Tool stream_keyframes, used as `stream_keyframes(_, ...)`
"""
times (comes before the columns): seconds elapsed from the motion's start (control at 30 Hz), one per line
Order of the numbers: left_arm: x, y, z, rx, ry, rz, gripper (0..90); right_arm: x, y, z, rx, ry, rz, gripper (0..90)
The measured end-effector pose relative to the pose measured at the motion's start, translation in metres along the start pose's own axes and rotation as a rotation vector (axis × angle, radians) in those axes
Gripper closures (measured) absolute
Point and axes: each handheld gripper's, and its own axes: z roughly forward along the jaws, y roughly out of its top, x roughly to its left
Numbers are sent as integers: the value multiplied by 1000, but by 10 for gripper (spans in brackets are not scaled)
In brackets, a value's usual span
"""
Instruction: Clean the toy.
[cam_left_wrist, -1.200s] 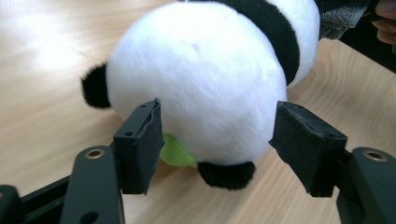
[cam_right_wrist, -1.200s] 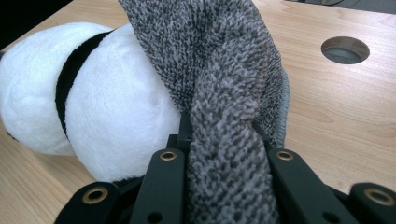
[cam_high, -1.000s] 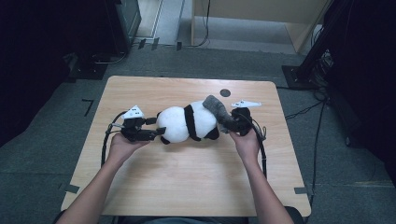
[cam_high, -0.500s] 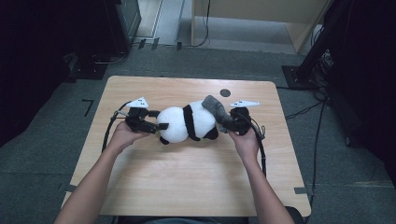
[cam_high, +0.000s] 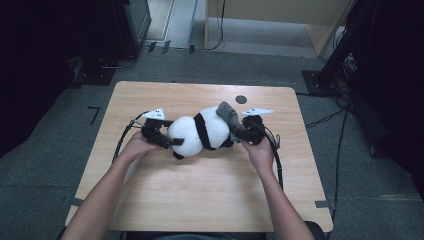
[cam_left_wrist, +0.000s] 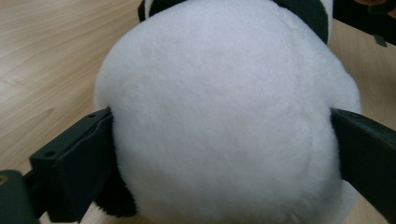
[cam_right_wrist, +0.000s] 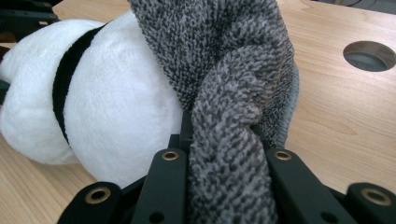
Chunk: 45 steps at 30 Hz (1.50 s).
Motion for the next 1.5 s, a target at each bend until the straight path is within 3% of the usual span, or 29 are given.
stream_keyframes(0.1, -3, 1, -1, 20, 2, -4, 93, -1, 1, 2, -4, 14, 12, 780)
stream_keyframes(0.17, -7, 4, -1, 43, 22, -22, 135, -2, 1, 4, -13, 20, 20, 780)
stream_keyframes(0.23, -13, 7, -3, 57, 49, -16, 197, -3, 0, 5, -25, 16, 23, 781)
stream_keyframes(0.33, -21, 6, -4, 31, 86, -26, 379, -4, 0, 4, -39, -4, 24, 780)
stream_keyframes(0.4, -25, 7, -6, 28, 91, -75, 456, -5, 0, 2, -54, -24, 25, 776)
stream_keyframes(0.47, -30, 9, -8, 20, 105, -77, 502, -6, 1, -2, -67, -38, 27, 773)
stream_keyframes(0.53, -33, 13, -12, -10, 90, -139, 531, -6, 3, -11, -89, -40, 34, 774)
stream_keyframes(0.63, -43, 21, -19, -77, 113, -174, 546, -1, 10, -31, -148, -39, 24, 776)
stream_keyframes(0.7, -53, 28, -23, -128, 145, -195, 542, 6, 13, -45, -196, -25, 18, 776)
stream_keyframes(0.8, -67, 35, -27, -180, 196, -236, 534, 26, 17, -60, -261, 32, -1, 776)
stream_keyframes(0.83, -71, 36, -26, -180, 227, -218, 530, 33, 18, -63, -269, 38, -14, 776)
stream_keyframes(0.93, -73, 33, -23, -160, 280, -229, 523, 56, 19, -66, -279, 98, -52, 776)
stream_keyframes(1.03, -65, 27, -22, -170, 275, -308, 524, 79, 18, -61, -257, 163, -86, 776)
stream_keyframes(1.1, -65, 27, -20, -174, 274, -322, 523, 96, 12, -46, -202, 211, -109, 776)
stream_keyframes(1.27, -73, 28, -16, -182, 225, -321, 521, 130, -8, -7, -77, 236, -208, 776)
stream_keyframes(1.33, -75, 28, -13, -180, 212, -338, 523, 137, -14, 0, -70, 223, -237, 776)
stream_keyframes(1.5, -73, 24, -8, -204, 183, -423, 527, 145, -20, 7, -66, 224, -253, 777)
